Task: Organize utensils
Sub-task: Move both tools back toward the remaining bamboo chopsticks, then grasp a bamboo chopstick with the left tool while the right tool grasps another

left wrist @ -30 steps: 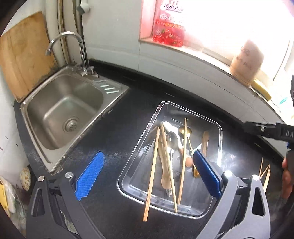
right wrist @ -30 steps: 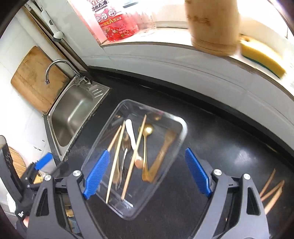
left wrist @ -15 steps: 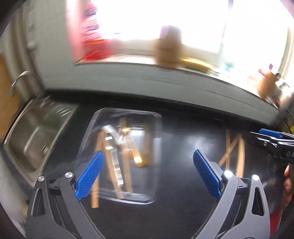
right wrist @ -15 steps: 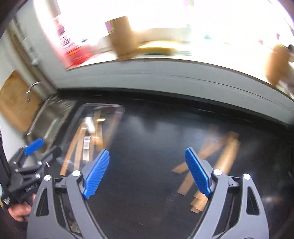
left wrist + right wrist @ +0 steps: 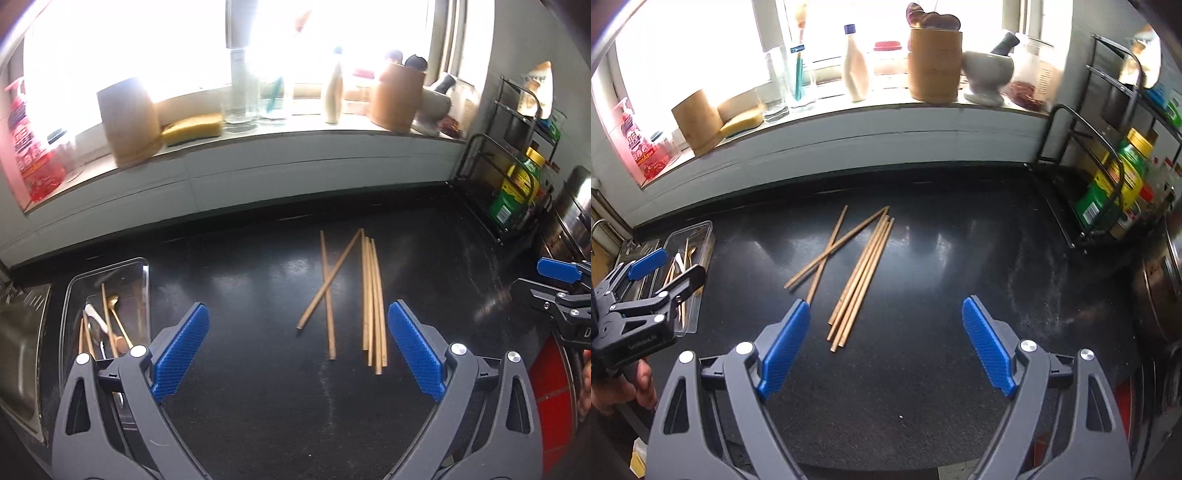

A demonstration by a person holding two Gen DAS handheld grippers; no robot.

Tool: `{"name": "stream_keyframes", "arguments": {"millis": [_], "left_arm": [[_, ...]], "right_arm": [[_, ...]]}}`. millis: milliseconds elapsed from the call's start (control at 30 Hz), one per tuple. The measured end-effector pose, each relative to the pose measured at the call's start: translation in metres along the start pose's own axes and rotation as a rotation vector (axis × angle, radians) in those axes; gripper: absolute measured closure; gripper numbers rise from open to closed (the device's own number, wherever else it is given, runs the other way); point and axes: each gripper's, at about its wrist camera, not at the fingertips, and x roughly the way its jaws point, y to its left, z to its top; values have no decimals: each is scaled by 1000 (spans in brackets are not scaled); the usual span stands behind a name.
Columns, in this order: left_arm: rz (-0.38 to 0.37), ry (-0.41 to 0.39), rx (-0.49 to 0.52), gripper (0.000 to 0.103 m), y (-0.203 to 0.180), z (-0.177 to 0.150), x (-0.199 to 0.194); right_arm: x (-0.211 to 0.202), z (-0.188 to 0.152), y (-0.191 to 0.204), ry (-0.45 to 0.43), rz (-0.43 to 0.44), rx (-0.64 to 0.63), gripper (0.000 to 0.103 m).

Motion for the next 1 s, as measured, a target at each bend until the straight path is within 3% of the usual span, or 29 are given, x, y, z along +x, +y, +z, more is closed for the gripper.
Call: {"name": "stream_keyframes", "arguments": {"millis": [333,567,833,1000], "left_arm": [[-3,27,50,8,-14,2,21],[-23,47,149,8,-21,8,68],[-73,116,240,9,-27,7,147],[-137,170,262,17,-20,-1,189]], "right_arm": [[4,-2,-3,5,6,7,21],[34,8,-11,31,-1,15,21],[108,16,-21,102,-17,15,22],[166,17,-22,185,4,54,24]]}}
